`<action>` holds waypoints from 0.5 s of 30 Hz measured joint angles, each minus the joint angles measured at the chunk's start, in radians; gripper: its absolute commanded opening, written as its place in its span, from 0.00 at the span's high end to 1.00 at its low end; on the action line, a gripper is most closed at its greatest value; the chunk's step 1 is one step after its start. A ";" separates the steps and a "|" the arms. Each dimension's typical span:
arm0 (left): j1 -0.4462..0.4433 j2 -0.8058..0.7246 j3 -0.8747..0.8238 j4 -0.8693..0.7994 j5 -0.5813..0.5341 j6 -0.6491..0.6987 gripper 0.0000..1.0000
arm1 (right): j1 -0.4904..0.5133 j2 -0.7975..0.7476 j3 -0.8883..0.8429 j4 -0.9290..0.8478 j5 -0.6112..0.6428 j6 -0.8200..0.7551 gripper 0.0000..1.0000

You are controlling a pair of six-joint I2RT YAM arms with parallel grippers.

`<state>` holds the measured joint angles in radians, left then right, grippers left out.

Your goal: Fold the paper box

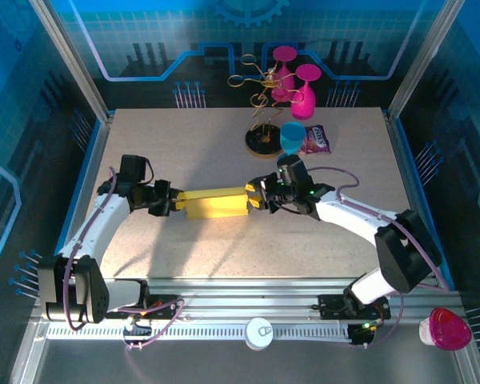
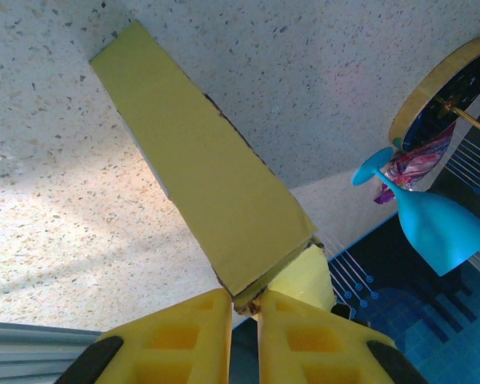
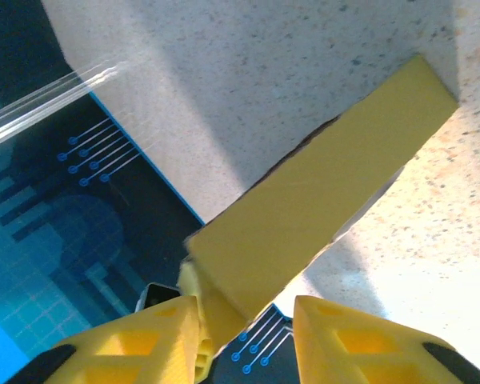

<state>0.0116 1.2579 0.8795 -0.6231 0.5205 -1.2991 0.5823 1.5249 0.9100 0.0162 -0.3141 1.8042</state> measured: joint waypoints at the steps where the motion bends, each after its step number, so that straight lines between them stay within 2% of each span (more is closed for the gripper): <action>1: 0.000 0.000 0.000 0.000 0.000 0.000 0.84 | 0.000 0.005 0.000 0.001 -0.002 -0.003 0.74; 3: 0.000 0.001 0.000 0.000 0.000 0.000 0.84 | -0.001 0.006 0.006 0.000 -0.007 -0.021 0.83; 10: 0.000 0.003 0.000 0.001 0.002 0.001 0.84 | -0.004 0.003 0.014 -0.025 -0.010 -0.060 0.84; 15: 0.000 0.000 -0.019 0.028 0.032 0.042 0.80 | -0.023 0.003 0.060 -0.135 -0.039 -0.183 0.82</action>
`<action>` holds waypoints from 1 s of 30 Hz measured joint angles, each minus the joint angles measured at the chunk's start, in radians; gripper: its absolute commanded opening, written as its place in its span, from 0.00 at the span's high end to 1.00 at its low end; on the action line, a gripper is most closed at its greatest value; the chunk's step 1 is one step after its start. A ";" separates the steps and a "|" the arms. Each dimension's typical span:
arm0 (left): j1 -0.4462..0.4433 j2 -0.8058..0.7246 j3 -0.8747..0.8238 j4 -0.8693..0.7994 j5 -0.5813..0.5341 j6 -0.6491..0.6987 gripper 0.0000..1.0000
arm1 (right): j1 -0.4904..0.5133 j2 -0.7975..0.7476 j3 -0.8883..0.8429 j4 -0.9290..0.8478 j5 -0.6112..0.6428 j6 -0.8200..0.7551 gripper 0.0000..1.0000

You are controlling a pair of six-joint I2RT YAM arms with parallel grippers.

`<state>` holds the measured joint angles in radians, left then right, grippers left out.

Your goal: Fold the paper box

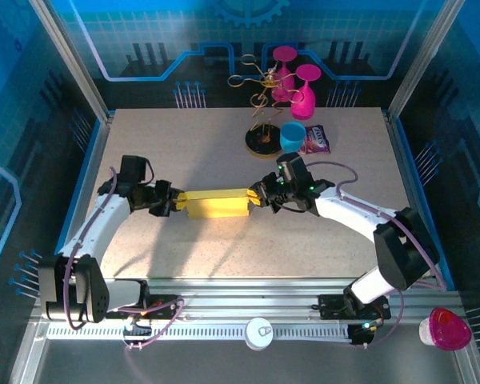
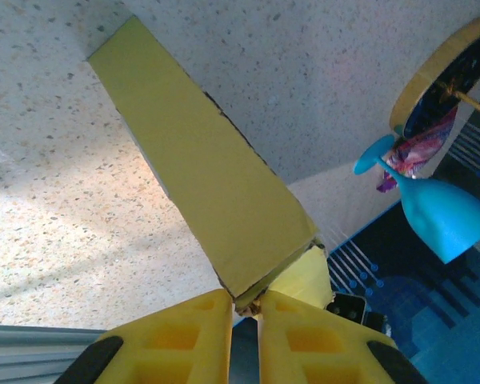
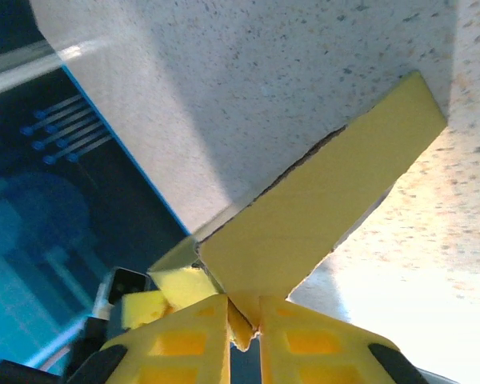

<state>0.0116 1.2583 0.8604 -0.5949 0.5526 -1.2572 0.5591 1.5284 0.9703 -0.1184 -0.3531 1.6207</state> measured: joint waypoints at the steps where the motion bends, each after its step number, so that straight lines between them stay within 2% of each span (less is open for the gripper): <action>1: -0.001 -0.006 -0.010 0.009 0.006 0.005 0.79 | -0.004 0.000 0.011 -0.029 -0.008 -0.031 0.82; 6: -0.040 -0.090 -0.119 0.077 0.044 0.005 0.69 | -0.022 -0.034 0.037 -0.199 -0.027 -0.207 0.80; 12: -0.214 -0.112 -0.284 0.114 0.037 -0.040 0.62 | -0.066 -0.112 -0.034 -0.370 0.011 -0.367 0.75; 16: -0.230 -0.117 -0.344 0.099 0.018 -0.066 0.58 | -0.084 -0.135 -0.077 -0.451 0.043 -0.424 0.70; 18: -0.230 -0.129 -0.331 0.078 -0.002 -0.064 0.52 | -0.092 -0.157 -0.079 -0.486 0.078 -0.453 0.61; 20: -0.227 -0.141 -0.272 0.015 -0.037 -0.039 0.40 | -0.099 -0.206 -0.077 -0.518 0.132 -0.490 0.46; 21: -0.222 -0.149 -0.224 -0.016 -0.061 -0.016 0.20 | -0.102 -0.240 -0.072 -0.539 0.171 -0.513 0.02; 22: -0.215 -0.156 -0.182 -0.034 -0.084 0.005 0.02 | -0.104 -0.275 -0.063 -0.555 0.212 -0.536 0.00; 26: -0.175 -0.242 -0.014 -0.067 -0.229 0.117 0.01 | -0.119 -0.449 -0.019 -0.576 0.399 -0.658 0.00; 30: -0.171 -0.366 0.019 -0.090 -0.436 0.219 0.01 | -0.136 -0.560 -0.010 -0.616 0.625 -0.748 0.00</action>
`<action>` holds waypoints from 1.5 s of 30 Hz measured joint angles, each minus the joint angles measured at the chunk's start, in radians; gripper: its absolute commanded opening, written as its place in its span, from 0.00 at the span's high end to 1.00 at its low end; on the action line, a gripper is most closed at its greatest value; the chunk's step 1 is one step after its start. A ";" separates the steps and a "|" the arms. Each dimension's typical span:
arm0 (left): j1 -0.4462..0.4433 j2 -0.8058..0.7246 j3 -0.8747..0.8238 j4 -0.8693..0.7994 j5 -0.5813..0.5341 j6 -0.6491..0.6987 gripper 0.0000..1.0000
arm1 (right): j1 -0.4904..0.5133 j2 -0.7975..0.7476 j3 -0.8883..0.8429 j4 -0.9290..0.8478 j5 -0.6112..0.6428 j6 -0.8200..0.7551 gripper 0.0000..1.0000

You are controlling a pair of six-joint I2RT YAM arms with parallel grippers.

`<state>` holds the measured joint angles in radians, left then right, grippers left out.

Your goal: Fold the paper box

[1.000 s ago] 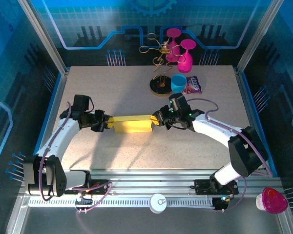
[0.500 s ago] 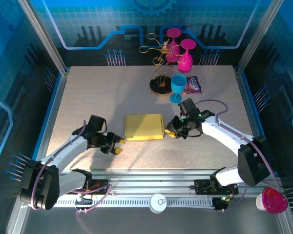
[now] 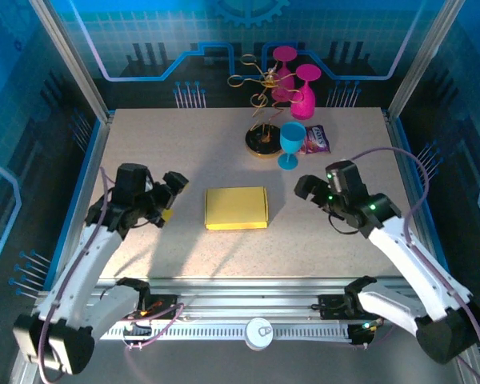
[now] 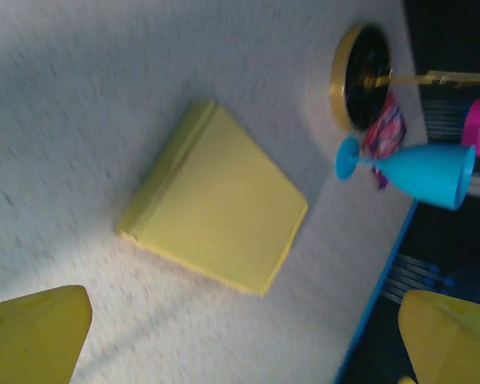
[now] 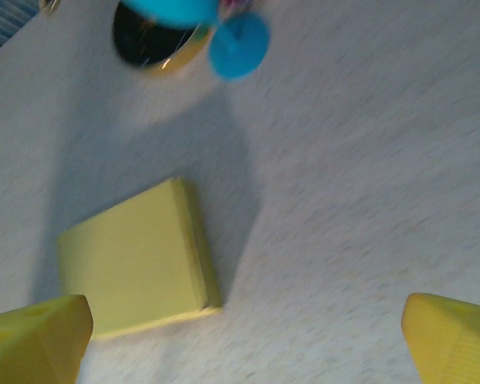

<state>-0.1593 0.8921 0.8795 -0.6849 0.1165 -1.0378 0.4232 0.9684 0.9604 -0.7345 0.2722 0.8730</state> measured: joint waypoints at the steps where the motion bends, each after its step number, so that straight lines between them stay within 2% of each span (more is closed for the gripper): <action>1: -0.001 -0.026 0.000 -0.026 -0.082 0.010 0.01 | -0.003 -0.016 -0.007 -0.008 0.075 -0.024 0.00; 3: -0.001 -0.060 -0.007 -0.074 -0.245 0.029 0.01 | -0.008 -0.046 -0.061 0.018 0.190 -0.109 0.00; 5: 0.000 -0.098 -0.066 -0.053 -0.383 0.113 0.01 | -0.012 -0.100 -0.196 0.121 0.283 -0.255 0.00; 8: -0.001 -0.165 -0.242 0.087 -0.492 0.315 0.01 | -0.016 -0.181 -0.448 0.329 0.353 -0.476 0.00; 12: 0.003 -0.197 -0.470 0.319 -0.566 0.561 0.01 | -0.047 -0.203 -0.682 0.590 0.351 -0.678 0.00; 15: 0.033 -0.169 -0.611 0.550 -0.551 0.693 0.01 | -0.102 -0.126 -0.724 0.724 0.299 -0.761 0.00; 17: 0.058 -0.098 -0.655 0.677 -0.533 0.743 0.01 | -0.138 -0.051 -0.716 0.820 0.251 -0.798 0.00; 26: 0.145 0.392 -0.541 1.129 -0.315 0.836 0.01 | -0.328 0.299 -0.698 1.348 -0.018 -0.856 0.00; 30: 0.203 0.507 -0.434 1.162 -0.205 0.835 0.01 | -0.377 0.437 -0.672 1.524 -0.109 -0.847 0.00; 32: 0.216 0.513 -0.418 1.197 -0.156 0.838 0.01 | -0.381 0.518 -0.672 1.633 -0.145 -0.848 0.00; 34: 0.212 0.501 -0.431 1.238 -0.121 0.848 0.01 | -0.378 0.563 -0.672 1.664 -0.169 -0.848 0.00; 39: 0.197 0.423 -0.519 1.294 -0.100 0.873 0.01 | -0.369 0.565 -0.645 1.678 -0.121 -0.843 0.00; 45: 0.285 0.503 -0.469 1.320 -0.096 0.875 0.01 | -0.343 0.565 -0.605 1.675 -0.051 -0.844 0.00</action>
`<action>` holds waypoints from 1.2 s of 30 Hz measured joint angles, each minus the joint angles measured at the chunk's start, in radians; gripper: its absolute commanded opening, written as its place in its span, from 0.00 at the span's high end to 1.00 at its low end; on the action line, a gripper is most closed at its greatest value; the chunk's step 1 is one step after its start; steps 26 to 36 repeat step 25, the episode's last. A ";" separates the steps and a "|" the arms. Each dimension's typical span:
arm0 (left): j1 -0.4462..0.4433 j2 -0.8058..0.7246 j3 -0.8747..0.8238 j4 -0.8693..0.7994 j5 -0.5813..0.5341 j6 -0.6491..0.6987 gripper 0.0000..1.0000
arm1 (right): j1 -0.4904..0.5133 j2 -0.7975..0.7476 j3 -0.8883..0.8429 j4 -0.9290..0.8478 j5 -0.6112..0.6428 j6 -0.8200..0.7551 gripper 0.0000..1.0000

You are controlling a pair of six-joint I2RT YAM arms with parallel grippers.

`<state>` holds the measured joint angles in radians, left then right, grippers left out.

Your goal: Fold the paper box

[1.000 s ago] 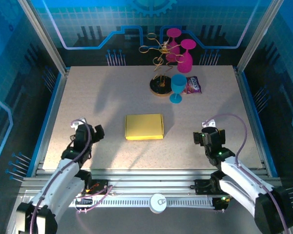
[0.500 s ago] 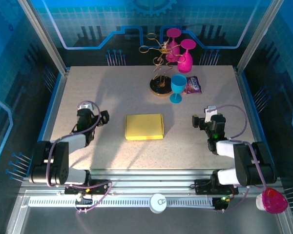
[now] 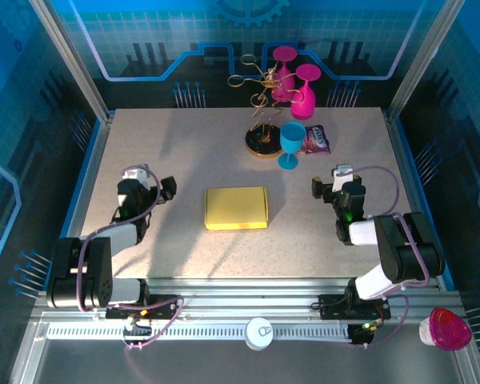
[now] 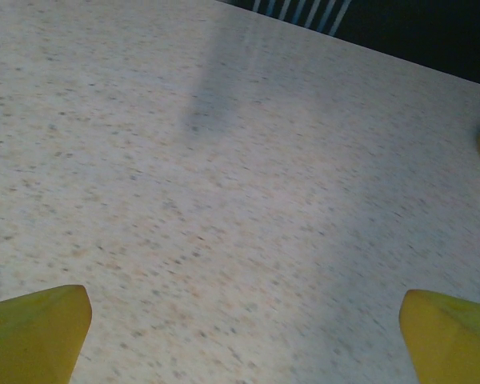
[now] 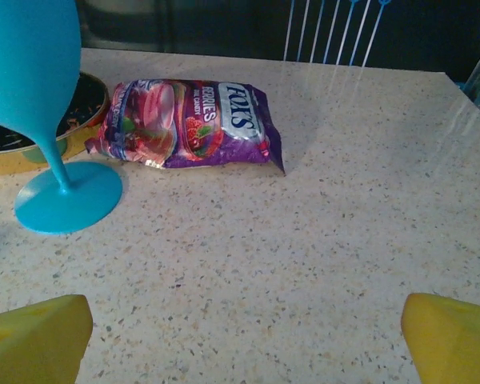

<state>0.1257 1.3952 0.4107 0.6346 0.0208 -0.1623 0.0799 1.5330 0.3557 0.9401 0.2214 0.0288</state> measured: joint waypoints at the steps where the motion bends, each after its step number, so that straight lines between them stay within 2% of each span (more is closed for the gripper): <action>1: 0.011 0.024 0.011 0.007 0.004 0.000 0.01 | 0.000 0.000 0.000 -0.005 0.008 0.000 0.00; 4: 0.017 0.069 0.029 0.021 0.029 0.012 0.00 | 0.000 0.001 0.000 -0.007 0.016 0.000 0.00; 6: -0.005 0.069 0.000 0.088 0.029 0.031 0.01 | 0.001 0.001 0.000 -0.008 0.022 0.000 0.00; 9: -0.053 0.121 -0.106 0.325 0.029 0.062 0.01 | 0.005 0.001 0.000 -0.008 0.033 -0.001 0.00; 10: -0.061 0.147 -0.127 0.343 0.024 0.064 0.01 | 0.006 0.001 0.000 -0.008 0.033 -0.003 0.00; 13: -0.063 0.156 -0.111 0.289 0.010 0.074 0.01 | 0.008 0.001 0.000 -0.010 0.034 -0.004 0.00; 18: -0.071 0.155 -0.049 0.294 0.010 0.093 0.01 | 0.013 0.001 0.000 -0.012 0.039 -0.004 0.00; 36: -0.071 0.155 -0.050 0.293 0.007 0.094 0.01 | 0.014 0.003 0.000 -0.011 0.041 -0.004 0.00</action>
